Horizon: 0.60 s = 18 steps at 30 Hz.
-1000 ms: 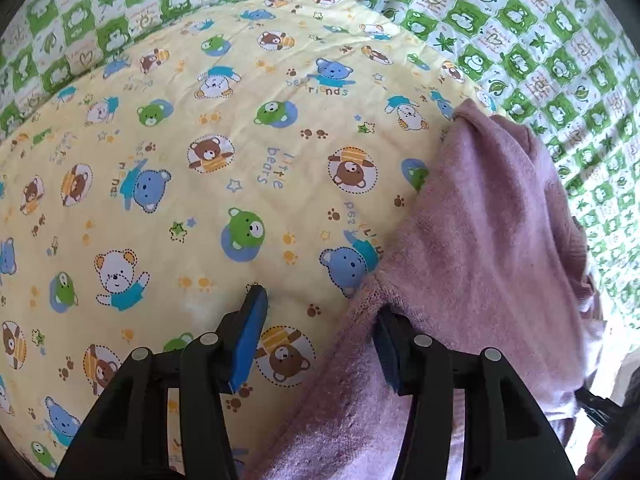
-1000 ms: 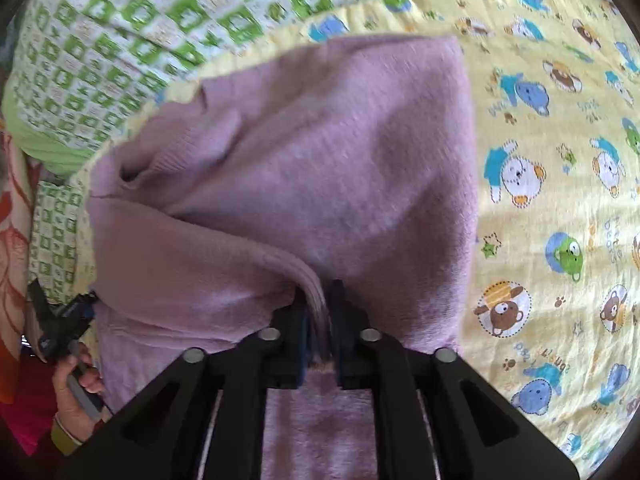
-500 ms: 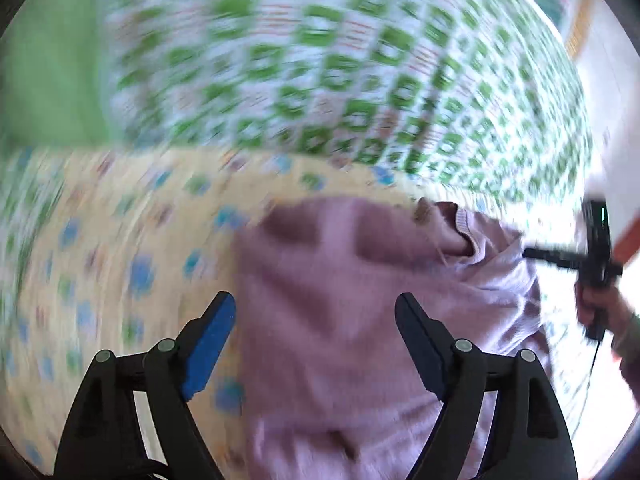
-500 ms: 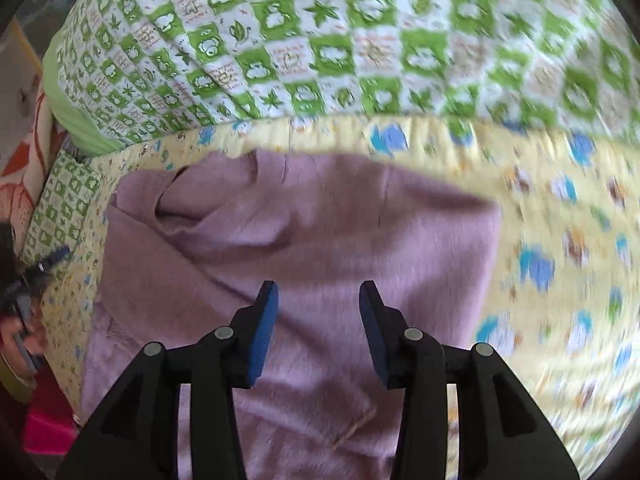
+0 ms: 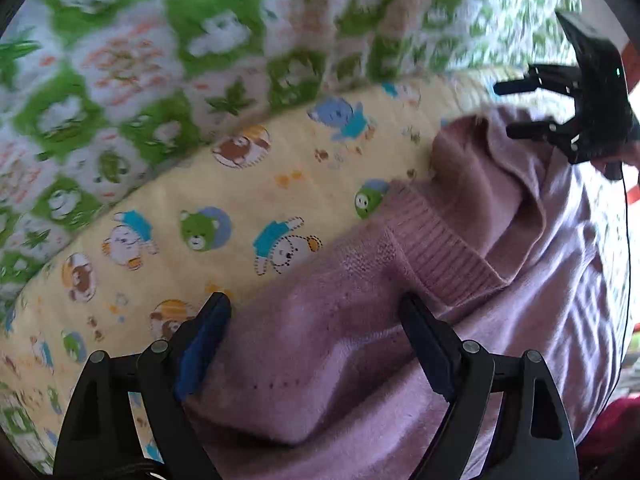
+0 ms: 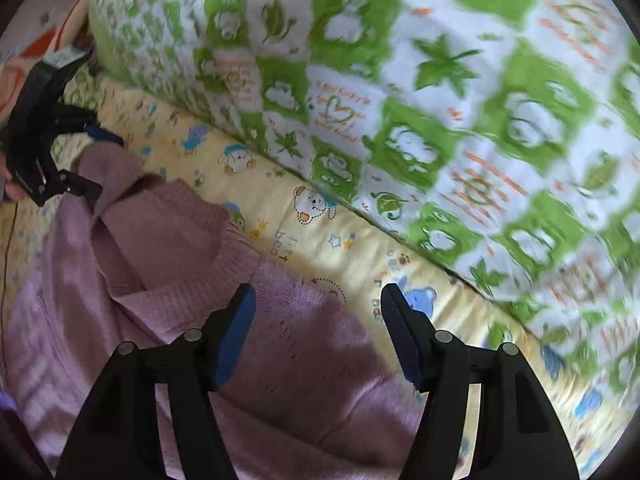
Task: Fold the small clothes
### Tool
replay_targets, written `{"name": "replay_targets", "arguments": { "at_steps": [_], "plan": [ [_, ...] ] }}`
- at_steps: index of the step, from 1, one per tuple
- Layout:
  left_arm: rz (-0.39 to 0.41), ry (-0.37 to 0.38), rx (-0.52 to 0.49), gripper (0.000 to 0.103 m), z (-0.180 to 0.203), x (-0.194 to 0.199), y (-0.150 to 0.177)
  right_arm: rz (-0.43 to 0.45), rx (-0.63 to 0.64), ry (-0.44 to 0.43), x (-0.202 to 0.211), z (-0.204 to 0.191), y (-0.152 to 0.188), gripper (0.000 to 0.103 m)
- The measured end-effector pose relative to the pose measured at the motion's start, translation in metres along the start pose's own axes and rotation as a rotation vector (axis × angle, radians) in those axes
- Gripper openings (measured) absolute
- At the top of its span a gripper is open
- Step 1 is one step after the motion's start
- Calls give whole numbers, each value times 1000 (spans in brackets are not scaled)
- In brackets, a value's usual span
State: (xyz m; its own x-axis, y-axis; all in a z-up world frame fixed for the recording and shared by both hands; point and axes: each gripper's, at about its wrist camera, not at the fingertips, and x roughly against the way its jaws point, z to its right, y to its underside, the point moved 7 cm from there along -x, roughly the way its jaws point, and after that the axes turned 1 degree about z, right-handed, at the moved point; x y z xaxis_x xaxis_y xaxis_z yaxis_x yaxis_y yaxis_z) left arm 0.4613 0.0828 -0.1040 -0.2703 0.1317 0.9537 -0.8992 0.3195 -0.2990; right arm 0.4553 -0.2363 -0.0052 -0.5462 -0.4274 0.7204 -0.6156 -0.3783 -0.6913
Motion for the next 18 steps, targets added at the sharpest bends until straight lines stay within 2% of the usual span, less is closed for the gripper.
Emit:
{"name": "replay_targets", "arguments": {
  "at_steps": [1, 2, 3, 4, 6, 8, 10, 12, 14, 16, 18],
  "plan": [
    [-23, -4, -12, 74, 1, -7, 0, -28, 21, -6, -8, -1, 2, 65],
    [-19, -9, -23, 53, 3, -10, -2, -55, 33, -15, -15, -2, 4, 61],
    [-6, 6, -25, 39, 6, -9, -4, -89, 41, -23, -22, -3, 9, 33],
    [14, 32, -20, 10, 9, -5, -6, -103, 45, -16, -25, -3, 12, 7],
    [61, 5, -16, 9, 12, 4, -14, -73, 26, -13, -18, -3, 15, 6],
    [130, -45, 0, 7, 11, 14, -25, 1, -28, 13, 1, 5, 16, 6],
    [179, -73, 54, 6, 5, 17, -36, 93, -139, 43, 24, 27, 13, 5],
    [220, -115, 123, 6, -4, 16, -41, 137, -227, 80, 32, 45, 15, 1],
    [223, -159, 217, 7, -22, 5, -42, 129, -274, 123, 24, 52, 22, 1],
    [236, -172, 271, 7, -31, 1, -42, 91, -305, 141, 11, 53, 32, 1],
    [251, -197, 287, 11, -35, 2, -42, 60, -282, 182, 0, 47, 39, 1]
  ]
}}
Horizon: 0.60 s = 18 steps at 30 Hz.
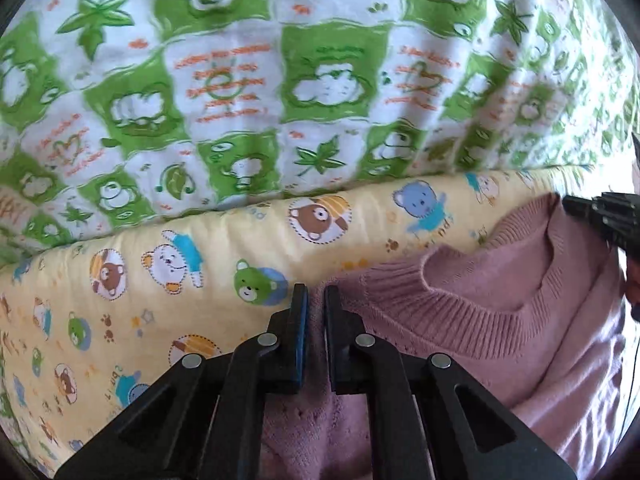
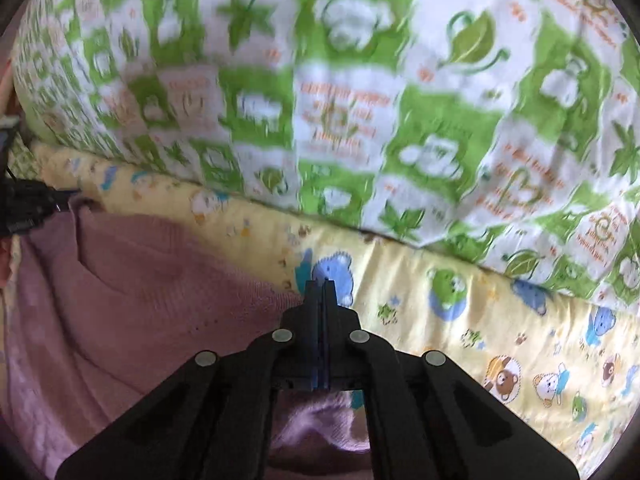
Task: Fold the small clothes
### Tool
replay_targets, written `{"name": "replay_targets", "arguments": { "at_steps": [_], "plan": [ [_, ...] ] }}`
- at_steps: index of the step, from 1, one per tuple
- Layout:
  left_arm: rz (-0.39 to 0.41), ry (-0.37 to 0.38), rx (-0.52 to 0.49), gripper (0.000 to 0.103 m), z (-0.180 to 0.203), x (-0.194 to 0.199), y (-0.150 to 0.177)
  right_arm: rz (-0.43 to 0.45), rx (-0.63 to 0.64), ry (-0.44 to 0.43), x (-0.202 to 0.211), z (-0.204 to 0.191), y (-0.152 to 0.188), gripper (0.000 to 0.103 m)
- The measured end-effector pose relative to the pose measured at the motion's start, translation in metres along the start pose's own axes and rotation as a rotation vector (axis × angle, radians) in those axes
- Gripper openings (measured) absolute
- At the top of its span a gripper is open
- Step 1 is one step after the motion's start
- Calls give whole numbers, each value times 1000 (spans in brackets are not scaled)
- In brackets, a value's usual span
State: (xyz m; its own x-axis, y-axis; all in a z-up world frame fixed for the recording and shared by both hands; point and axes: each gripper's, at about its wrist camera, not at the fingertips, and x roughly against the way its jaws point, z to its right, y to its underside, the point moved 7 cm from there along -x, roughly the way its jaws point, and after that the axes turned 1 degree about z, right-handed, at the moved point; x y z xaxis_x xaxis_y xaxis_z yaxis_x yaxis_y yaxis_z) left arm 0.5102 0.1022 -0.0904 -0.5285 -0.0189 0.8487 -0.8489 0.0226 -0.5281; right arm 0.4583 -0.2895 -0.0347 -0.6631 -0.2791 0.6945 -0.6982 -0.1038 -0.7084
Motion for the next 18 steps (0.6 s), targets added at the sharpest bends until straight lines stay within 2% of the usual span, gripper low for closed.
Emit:
{"name": "replay_targets", "arguments": {
  "at_steps": [1, 2, 3, 5, 6, 7, 8, 9, 10, 12, 15, 18],
  "plan": [
    [4, -23, 1, 16, -1, 2, -1, -4, 11, 12, -2, -3, 2, 1],
    [3, -20, 13, 26, -3, 5, -2, -3, 19, 27, -3, -4, 4, 1],
    [2, -12, 25, 30, -3, 9, -3, -2, 15, 35, -2, -4, 4, 2],
    [27, -9, 50, 38, -6, 26, -3, 12, -31, -17, 2, -9, 1, 2],
    [40, -5, 66, 42, -10, 37, -5, 32, -46, -15, 10, -7, -1, 5],
    [51, 0, 89, 54, -15, 48, -5, 46, -46, 10, 17, -7, -3, 9],
    [67, -2, 116, 60, -20, 59, -1, 60, -45, 28, 27, -7, -3, 13],
    [83, 1, 142, 61, -24, 71, 4, 77, -54, 22, 38, -8, -2, 26],
    [88, 9, 171, 64, -29, 83, 13, 103, -73, 0, 54, -10, 1, 45],
    [87, 2, 223, 66, -40, 102, 35, 153, -113, -65, 81, -20, 14, 59],
    [94, -13, 266, 69, -44, 128, 87, 155, -127, -113, 105, -40, 42, 60],
    [67, -24, 274, 71, -41, 147, 157, 115, -168, -169, 115, -76, 83, 60]
  ]
}}
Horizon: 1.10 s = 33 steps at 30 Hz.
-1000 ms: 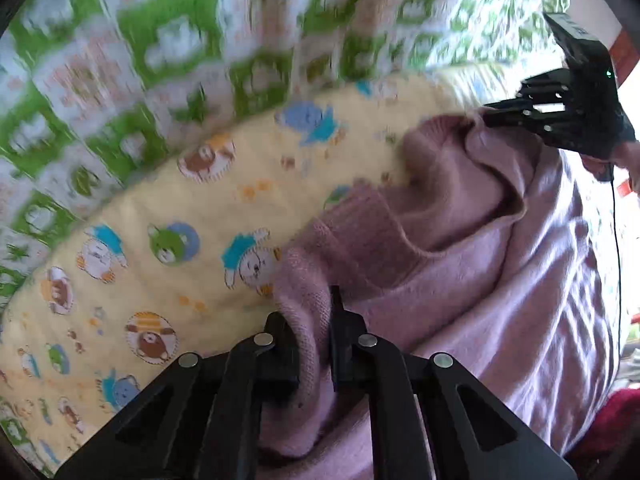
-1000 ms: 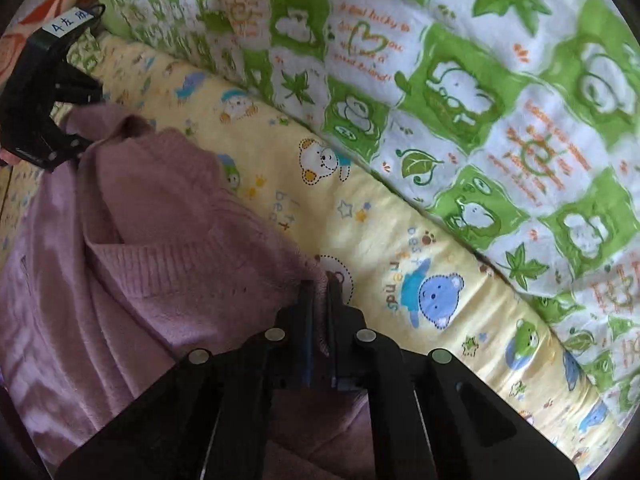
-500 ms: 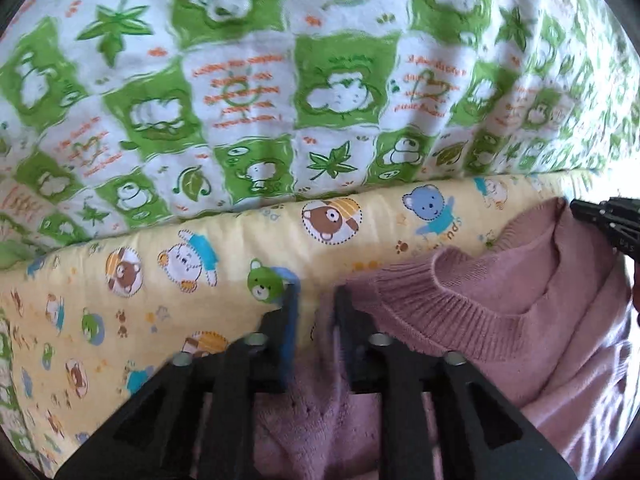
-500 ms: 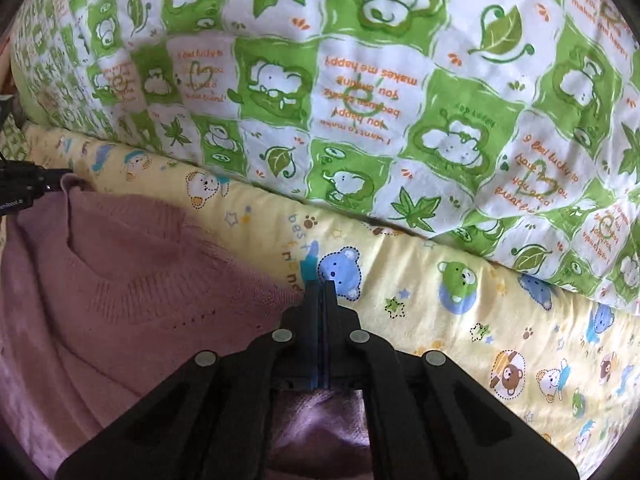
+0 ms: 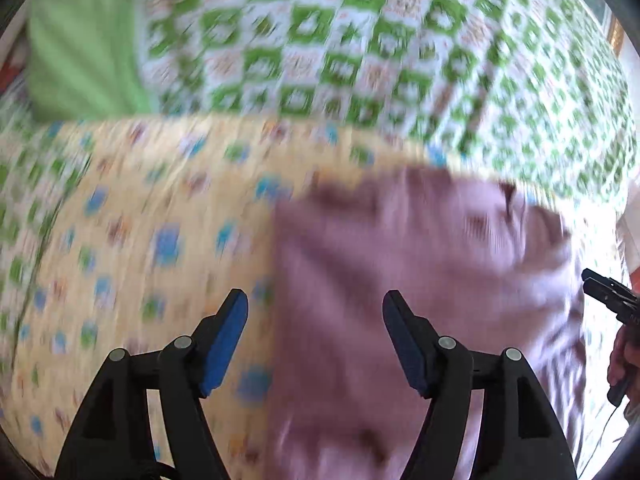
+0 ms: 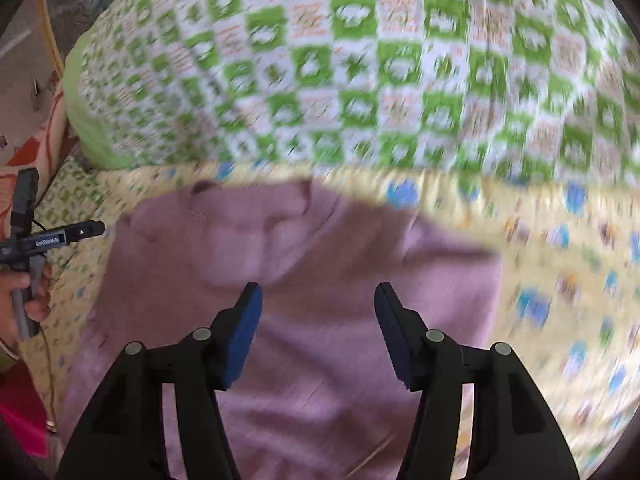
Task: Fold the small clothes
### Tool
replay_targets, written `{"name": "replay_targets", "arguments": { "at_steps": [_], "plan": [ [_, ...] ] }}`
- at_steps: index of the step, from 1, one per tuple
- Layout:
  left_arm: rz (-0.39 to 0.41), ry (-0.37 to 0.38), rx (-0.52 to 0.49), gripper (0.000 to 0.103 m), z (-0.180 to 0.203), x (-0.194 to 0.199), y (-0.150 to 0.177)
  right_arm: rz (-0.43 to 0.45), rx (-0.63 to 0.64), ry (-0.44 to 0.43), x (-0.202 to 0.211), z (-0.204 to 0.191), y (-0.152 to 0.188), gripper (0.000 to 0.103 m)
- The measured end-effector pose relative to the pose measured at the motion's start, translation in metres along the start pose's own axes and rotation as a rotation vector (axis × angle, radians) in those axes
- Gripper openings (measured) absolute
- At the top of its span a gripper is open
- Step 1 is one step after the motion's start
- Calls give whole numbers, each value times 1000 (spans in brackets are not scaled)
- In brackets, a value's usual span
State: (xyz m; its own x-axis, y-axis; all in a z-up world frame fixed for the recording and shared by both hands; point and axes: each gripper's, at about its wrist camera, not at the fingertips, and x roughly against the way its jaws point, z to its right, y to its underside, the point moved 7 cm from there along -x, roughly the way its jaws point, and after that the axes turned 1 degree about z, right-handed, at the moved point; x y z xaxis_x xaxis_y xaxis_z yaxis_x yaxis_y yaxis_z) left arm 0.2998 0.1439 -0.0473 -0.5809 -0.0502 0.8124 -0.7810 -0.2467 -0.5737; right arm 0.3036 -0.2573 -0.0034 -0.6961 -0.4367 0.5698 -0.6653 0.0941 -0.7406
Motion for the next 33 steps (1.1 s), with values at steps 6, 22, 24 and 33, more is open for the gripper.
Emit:
{"name": "replay_targets", "arguments": {
  "at_steps": [6, 22, 24, 33],
  "plan": [
    [-61, -137, -96, 72, 0, -5, 81, -75, 14, -15, -9, -58, 77, 60],
    [-39, -300, 149, 52, -38, -17, 94, 35, -336, 278, 13, 26, 90, 65],
    [-45, -292, 173, 53, -43, -20, 93, 38, -358, 285, 10, 35, 88, 65],
    [-55, -258, 283, 54, -55, -19, 96, 21, -292, 134, 12, 27, 74, 13]
  ]
}}
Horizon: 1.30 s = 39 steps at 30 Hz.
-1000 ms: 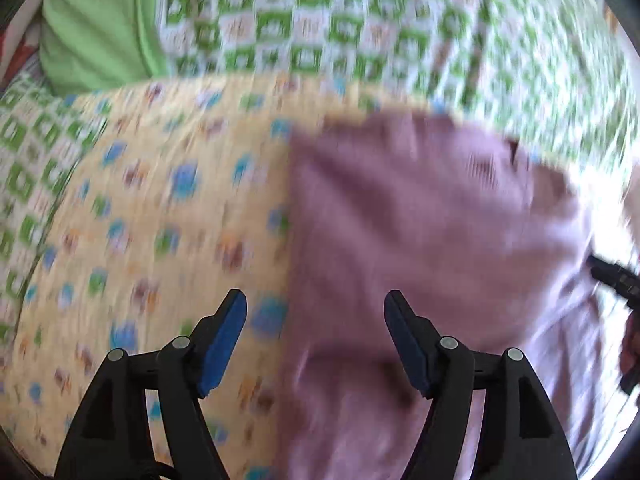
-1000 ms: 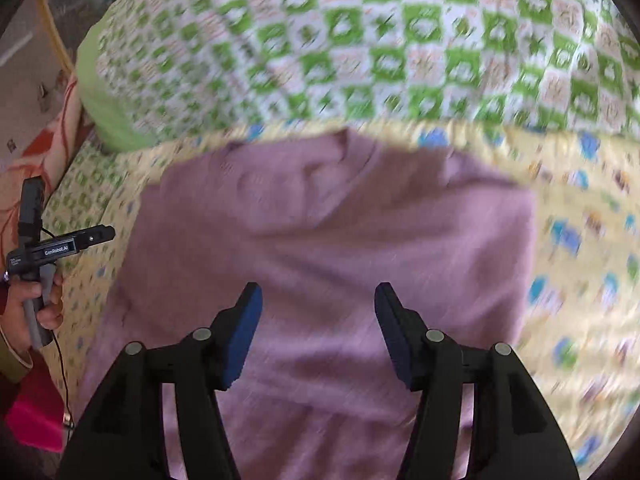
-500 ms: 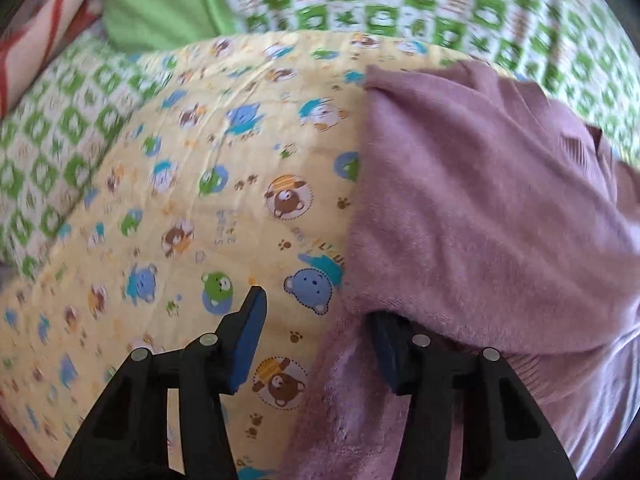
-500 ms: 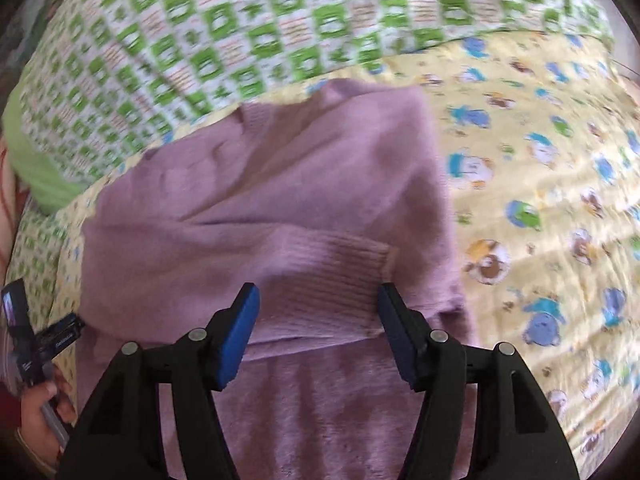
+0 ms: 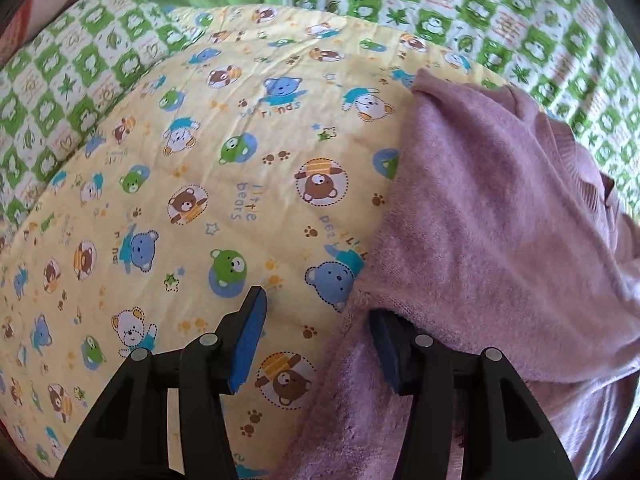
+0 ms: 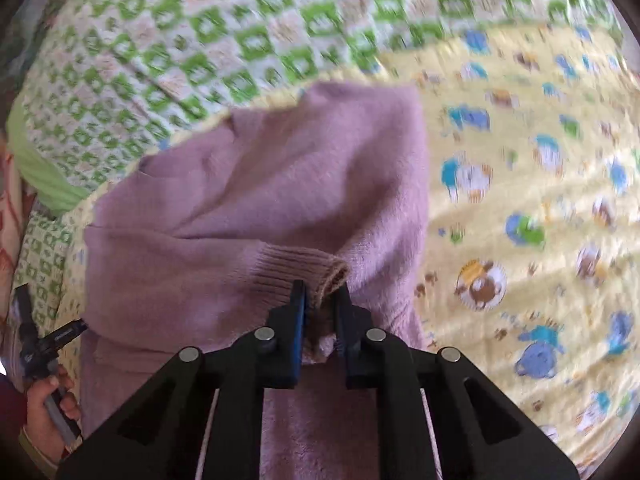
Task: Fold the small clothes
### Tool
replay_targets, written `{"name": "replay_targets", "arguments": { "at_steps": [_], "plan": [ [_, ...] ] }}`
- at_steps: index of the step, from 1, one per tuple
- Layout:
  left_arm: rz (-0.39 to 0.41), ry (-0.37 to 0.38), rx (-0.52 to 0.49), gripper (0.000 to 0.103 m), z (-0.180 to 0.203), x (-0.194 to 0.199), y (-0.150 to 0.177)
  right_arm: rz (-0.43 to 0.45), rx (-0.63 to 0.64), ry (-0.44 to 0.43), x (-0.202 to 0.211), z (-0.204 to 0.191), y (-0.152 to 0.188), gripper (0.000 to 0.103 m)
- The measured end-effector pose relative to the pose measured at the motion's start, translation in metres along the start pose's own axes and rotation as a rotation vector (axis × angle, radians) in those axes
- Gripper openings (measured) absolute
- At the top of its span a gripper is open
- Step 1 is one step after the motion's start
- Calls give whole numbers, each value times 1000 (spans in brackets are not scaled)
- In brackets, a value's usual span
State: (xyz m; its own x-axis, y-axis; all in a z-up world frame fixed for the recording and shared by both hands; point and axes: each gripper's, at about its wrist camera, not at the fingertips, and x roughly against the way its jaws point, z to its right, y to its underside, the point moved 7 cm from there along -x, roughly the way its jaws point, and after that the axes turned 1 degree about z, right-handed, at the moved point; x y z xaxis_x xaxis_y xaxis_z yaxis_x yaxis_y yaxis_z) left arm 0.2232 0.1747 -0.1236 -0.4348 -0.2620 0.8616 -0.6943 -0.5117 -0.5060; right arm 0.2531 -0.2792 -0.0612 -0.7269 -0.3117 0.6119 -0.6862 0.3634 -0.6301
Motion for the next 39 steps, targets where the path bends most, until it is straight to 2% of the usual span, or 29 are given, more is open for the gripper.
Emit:
{"name": "replay_targets", "arguments": {
  "at_steps": [3, 6, 9, 12, 14, 15, 16, 17, 20, 24, 28, 31, 34, 39],
  "plan": [
    [-15, -13, -15, 55, 0, -5, 3, 31, 28, 14, 20, 2, -8, 7],
    [-24, -27, -36, 60, -2, -8, 5, -25, 28, 65, 5, 16, -1, 4],
    [-39, 4, -55, 60, -1, 1, 8, -103, -15, 85, -14, 26, 9, 4],
    [-38, 6, -96, 60, -11, 17, 18, -69, -40, 63, 3, 20, 9, 8],
    [-50, 36, -105, 60, -21, 30, 32, -54, -38, 50, 21, 14, 15, 22],
    [-59, 58, -116, 60, -26, 38, 41, -46, -33, 44, 30, 12, 19, 42],
    [-67, 71, -129, 61, -30, 44, 51, -29, -29, 29, 42, 9, 25, 57],
    [-77, 82, -139, 64, -35, 51, 61, -14, -23, 15, 52, 7, 32, 58],
    [-141, 169, -151, 65, -53, 65, 99, -30, 17, -12, 78, 4, 59, 59],
    [-232, 264, -157, 66, -71, 84, 159, -86, 0, -8, 103, 16, 107, 59],
    [-264, 336, -174, 77, -80, 107, 209, -143, -55, 15, 127, 32, 166, 59],
    [-287, 374, -202, 83, -78, 123, 240, -169, -94, 24, 142, 40, 202, 59],
    [-291, 378, -235, 85, -78, 134, 266, -171, -134, -4, 154, 40, 228, 59],
    [-306, 425, -233, 86, -78, 145, 289, -178, -152, -64, 161, 31, 256, 59]
  ]
}}
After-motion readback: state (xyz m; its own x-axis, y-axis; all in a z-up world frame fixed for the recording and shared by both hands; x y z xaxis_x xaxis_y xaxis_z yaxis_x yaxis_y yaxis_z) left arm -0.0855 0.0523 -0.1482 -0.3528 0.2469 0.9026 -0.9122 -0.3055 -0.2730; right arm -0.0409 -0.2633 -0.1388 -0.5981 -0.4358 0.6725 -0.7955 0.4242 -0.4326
